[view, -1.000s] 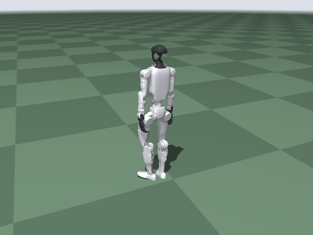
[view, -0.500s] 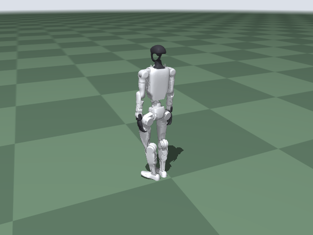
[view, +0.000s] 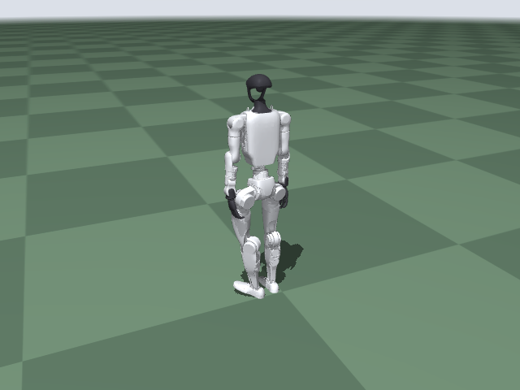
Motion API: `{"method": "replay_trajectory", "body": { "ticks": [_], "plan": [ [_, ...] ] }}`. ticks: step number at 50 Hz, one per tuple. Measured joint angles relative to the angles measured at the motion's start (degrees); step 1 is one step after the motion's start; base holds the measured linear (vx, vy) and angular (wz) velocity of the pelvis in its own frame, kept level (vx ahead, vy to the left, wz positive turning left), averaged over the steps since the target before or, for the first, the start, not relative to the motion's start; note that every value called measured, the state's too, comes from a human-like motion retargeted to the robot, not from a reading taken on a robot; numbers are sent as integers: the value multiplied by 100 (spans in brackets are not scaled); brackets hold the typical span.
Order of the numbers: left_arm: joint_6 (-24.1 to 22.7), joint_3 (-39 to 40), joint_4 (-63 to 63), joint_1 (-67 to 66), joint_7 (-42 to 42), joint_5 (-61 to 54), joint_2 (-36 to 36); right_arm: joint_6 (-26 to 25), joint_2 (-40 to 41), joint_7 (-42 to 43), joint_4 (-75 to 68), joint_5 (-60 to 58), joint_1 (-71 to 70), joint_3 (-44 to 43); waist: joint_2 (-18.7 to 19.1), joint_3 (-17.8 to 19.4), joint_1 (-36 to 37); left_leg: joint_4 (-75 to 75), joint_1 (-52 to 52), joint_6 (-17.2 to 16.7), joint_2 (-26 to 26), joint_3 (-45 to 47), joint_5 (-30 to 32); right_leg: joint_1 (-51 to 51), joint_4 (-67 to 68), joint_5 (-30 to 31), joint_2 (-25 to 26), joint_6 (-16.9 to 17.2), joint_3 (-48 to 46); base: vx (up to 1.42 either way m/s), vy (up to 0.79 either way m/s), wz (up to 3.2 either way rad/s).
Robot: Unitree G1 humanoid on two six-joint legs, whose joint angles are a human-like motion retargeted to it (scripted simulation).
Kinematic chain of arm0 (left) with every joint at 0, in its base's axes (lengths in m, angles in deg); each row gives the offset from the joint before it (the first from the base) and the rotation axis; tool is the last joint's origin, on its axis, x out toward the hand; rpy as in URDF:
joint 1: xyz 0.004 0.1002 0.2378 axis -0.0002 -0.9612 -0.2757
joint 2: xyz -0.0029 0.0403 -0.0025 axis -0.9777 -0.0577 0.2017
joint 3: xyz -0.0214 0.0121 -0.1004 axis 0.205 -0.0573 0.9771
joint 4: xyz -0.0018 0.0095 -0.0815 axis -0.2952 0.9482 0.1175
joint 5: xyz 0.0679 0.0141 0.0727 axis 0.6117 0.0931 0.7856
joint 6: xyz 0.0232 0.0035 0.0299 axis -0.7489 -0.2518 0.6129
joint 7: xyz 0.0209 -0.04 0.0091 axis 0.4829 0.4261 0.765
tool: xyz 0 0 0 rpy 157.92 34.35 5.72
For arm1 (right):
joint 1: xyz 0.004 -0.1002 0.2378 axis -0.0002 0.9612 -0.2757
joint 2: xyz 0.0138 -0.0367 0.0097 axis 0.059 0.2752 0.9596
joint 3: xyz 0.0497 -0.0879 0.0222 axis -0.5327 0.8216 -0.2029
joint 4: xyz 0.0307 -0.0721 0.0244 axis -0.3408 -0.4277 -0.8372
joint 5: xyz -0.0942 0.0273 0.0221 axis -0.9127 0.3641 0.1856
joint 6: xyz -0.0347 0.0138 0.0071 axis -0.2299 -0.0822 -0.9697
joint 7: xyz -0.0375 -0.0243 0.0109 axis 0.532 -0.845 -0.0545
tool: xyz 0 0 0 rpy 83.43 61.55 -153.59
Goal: In place motions
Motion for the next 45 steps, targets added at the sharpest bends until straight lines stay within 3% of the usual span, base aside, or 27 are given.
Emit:
{"method": "replay_trajectory", "body": {
  "ticks": [9, 19, 45],
  "plan": [
    [18, -20, 84, -42, 4, 8, -30, -12, -29, -6, -62, -3, 50, -81, -76, 19, 540, -14, 105, -29, 69, 416, -95, 72, 55, -76, 47, 16, 380, -1, 1, -37],
    [33, -11, 173, -132, -13, 35, -30, 0, -61, -19, -58, -26, 18, -93, 25, -6, 148, -1, 289, 25, -17, -138, -121, 360, 4, -83, 11, -79, -214, 6, -2, 51],
    [32, -59, 237, -97, 3, 46, -38, 93, -38, -94, -157, -61, 10, -129, 224, -215, 224, 0, 517, 11, 16, -372, -281, 723, -36, -213, 93, -187, -517, 4, -1, 7]
  ]
}}
